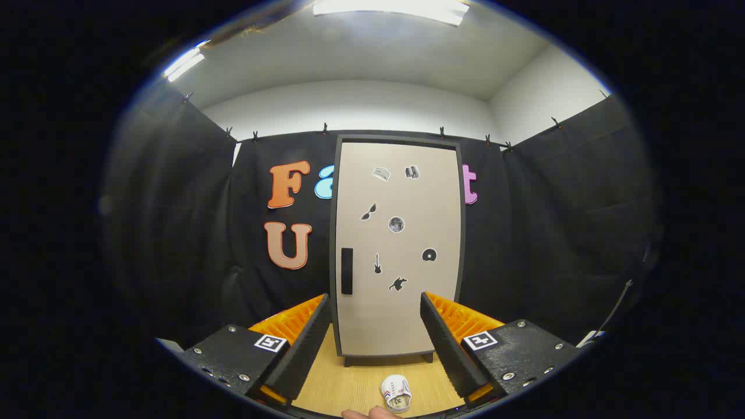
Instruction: Open the shoe cabinet door, grab the shoes and put them into the shoe cabinet, then close the shoe cabinet door.
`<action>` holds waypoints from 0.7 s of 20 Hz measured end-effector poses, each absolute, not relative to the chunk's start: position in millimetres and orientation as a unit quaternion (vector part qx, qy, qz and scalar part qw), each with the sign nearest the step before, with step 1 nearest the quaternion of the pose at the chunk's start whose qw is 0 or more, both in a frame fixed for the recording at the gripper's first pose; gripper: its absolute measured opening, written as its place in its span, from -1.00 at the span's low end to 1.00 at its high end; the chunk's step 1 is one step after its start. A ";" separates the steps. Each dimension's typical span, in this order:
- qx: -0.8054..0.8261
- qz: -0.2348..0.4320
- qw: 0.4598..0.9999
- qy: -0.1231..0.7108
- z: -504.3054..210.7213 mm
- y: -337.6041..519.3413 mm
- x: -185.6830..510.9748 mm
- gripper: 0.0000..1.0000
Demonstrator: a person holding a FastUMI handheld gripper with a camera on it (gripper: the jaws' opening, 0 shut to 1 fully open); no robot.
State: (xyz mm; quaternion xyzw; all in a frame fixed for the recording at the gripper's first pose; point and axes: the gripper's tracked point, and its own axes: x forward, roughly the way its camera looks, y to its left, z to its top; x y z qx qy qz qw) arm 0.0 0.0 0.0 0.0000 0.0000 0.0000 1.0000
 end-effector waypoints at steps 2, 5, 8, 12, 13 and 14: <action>-0.002 -0.001 1.000 0.000 -0.4 0.1 -0.3 0.90; 0.001 -0.002 1.000 0.001 -0.3 0.0 2.0 0.90; 0.001 -0.002 1.000 0.004 -1.5 1.5 1.8 0.90; 0.001 -0.001 1.000 0.006 -2.8 5.5 1.9 0.90; 0.001 -0.001 1.000 0.007 -4.2 6.7 2.6 0.90; 0.002 0.000 1.000 0.008 -3.7 8.2 3.7 0.90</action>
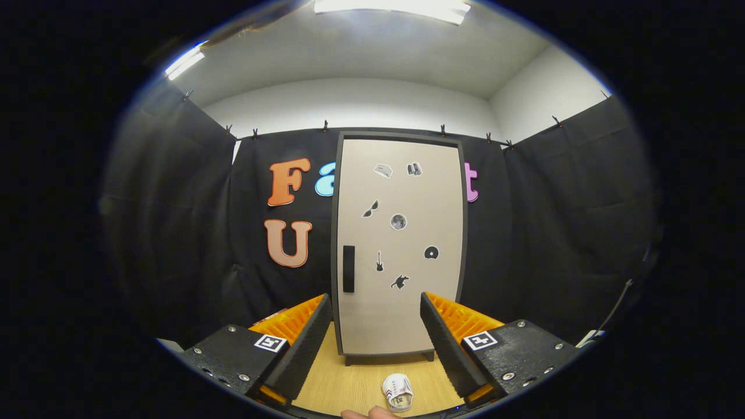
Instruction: Open the shoe cabinet door, grab the shoes and put them into the shoe cabinet, then close the shoe cabinet door.
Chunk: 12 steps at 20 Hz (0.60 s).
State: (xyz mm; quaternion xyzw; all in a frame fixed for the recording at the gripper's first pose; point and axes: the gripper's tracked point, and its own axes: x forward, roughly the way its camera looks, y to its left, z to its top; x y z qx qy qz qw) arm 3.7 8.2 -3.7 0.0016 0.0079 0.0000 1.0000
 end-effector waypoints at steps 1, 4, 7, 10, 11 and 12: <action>0.003 0.001 1.000 0.009 -3.9 10.5 5.4 0.90; 0.007 0.003 1.000 0.011 -5.3 17.8 10.7 0.90; 0.007 0.005 1.000 0.015 -10.0 25.1 17.2 0.90; 0.011 0.003 1.000 0.013 -9.1 30.1 25.1 0.90; 0.009 0.003 1.000 0.011 -8.7 32.1 27.7 0.90; 0.007 0.004 1.000 0.010 -7.9 34.2 31.8 0.90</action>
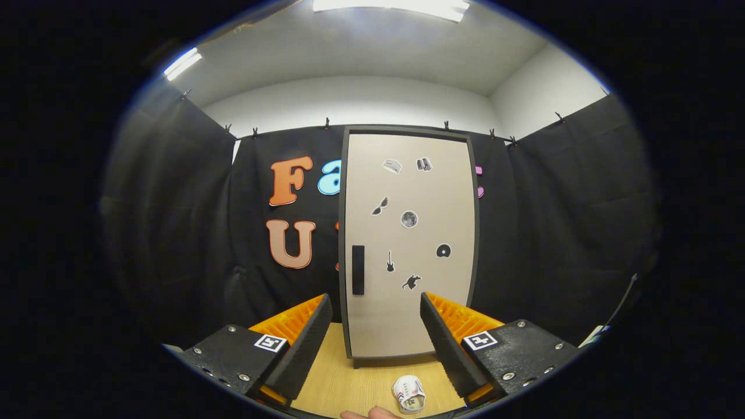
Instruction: Open the shoe cabinet door, grab the shoes and put them into the shoe cabinet, then close the shoe cabinet door.
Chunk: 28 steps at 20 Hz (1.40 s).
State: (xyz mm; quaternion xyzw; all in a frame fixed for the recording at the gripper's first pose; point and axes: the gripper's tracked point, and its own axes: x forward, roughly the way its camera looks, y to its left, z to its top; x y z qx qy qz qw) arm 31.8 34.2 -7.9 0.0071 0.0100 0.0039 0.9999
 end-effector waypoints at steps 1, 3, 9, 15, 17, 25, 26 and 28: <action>0.005 0.005 1.000 0.011 -10.6 36.7 40.6 0.90; -0.002 0.012 1.000 0.012 -13.4 41.1 52.5 0.90; -0.017 0.037 0.999 0.007 -31.5 57.8 108.5 0.90; -0.010 0.051 0.999 0.006 -51.5 65.1 179.9 0.90; -0.007 0.060 0.998 0.011 -59.9 70.7 203.6 0.90; 0.028 0.055 0.998 0.019 -83.4 82.1 281.1 0.90; 0.035 0.054 0.998 0.021 -85.4 85.0 288.7 0.90; 0.038 0.048 0.998 0.023 -89.5 88.3 305.2 0.89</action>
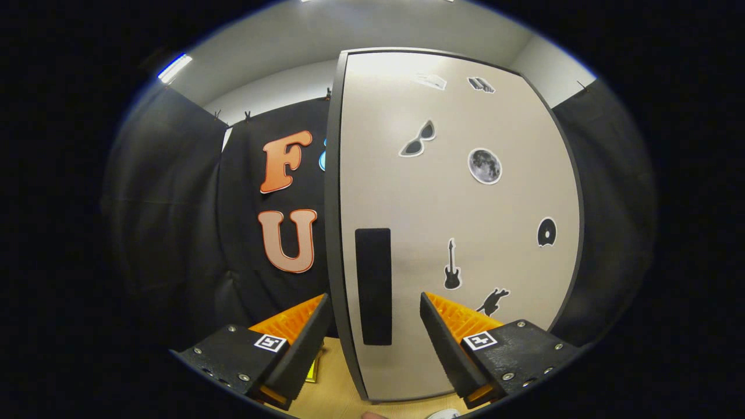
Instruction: Open the shoe cabinet door, grab the shoes and put them into the shoe cabinet, then close the shoe cabinet door.
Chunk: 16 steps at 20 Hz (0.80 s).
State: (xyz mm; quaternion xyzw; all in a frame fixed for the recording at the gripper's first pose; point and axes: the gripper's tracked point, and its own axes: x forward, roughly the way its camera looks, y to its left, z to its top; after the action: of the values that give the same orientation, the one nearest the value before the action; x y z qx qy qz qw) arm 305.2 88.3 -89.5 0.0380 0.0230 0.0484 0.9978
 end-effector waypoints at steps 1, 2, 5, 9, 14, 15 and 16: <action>0.034 0.039 0.998 0.021 -90.7 86.4 312.3 0.87; 0.030 0.032 0.999 0.016 -91.4 85.1 319.1 0.80; 0.018 0.029 0.999 0.030 -101.7 87.7 334.3 0.51; 0.009 0.026 0.999 0.031 -102.4 92.2 335.1 -0.20; 0.024 0.044 0.997 0.052 -103.4 91.0 330.1 -0.51; 0.025 0.045 0.997 0.053 -103.2 91.6 328.9 -0.52; 0.024 0.048 0.997 0.053 -102.3 91.3 325.1 -0.53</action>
State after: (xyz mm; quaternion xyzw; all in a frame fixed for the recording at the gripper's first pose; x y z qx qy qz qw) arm 325.1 91.3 -102.3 0.0237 0.0527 0.0478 0.9972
